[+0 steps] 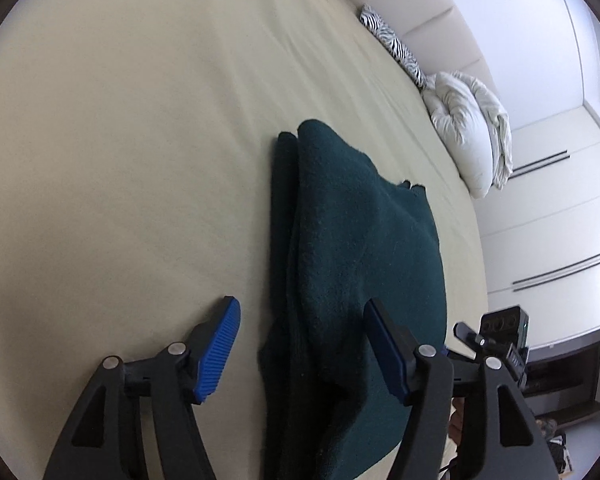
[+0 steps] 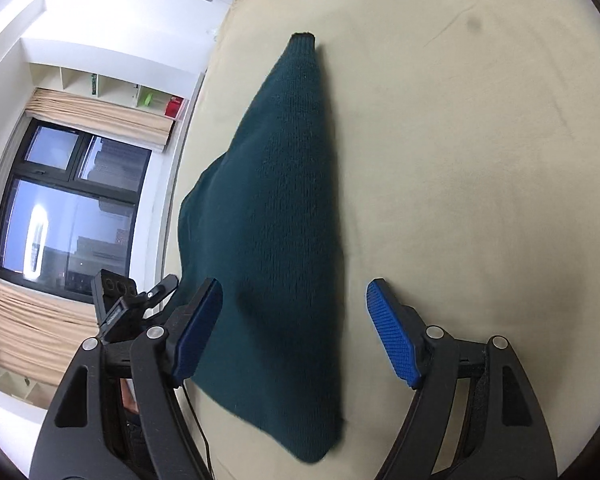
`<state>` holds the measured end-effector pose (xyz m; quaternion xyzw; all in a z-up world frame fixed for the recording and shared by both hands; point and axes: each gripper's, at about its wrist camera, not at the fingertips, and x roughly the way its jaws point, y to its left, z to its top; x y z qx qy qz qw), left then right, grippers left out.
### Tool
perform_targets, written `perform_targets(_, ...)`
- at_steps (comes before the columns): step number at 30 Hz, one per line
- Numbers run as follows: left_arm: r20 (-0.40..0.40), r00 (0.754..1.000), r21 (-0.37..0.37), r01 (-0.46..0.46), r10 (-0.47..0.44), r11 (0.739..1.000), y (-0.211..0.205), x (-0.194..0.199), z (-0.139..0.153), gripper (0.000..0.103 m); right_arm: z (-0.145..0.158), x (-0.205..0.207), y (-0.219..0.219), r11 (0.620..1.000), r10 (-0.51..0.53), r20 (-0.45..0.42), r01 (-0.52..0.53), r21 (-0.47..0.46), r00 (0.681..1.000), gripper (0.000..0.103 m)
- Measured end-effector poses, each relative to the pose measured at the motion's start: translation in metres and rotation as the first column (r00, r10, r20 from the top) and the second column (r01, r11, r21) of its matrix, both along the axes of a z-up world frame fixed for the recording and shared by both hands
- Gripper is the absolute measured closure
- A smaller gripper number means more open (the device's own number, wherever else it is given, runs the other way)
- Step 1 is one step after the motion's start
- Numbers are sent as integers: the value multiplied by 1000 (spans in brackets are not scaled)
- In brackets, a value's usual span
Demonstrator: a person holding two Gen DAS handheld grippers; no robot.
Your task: Fold small clothes
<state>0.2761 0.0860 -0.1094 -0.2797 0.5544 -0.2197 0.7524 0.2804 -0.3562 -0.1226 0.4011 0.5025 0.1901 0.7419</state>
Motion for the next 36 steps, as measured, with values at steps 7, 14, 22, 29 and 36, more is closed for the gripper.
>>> perform_targets(7,-58,998,-27,32,-34,999,-11,14,-5,22,-7,15,16,999,48,-41,-47,27,998,28)
perform_targets(14,-120,991,-84,46,-56,995,-28,24,-13,29,-12,22,19,998,51,-52,-49,25,997,30)
perform_targets(22,-128,992,-59,12,-20,998,-19,12,-17,72,1,14,19,993,61,-34,-64,-98,998,54)
perform_targets(29,-51,998,1,29,-29,1000,-29,-15,22,77,46,-17,24,972,73,41,-62,-226,996,65)
perform_targets(36,46,993,51,109,-111,993,-51,-90,67,77,89,-104,6,975,94,101,-72,-210,990,65)
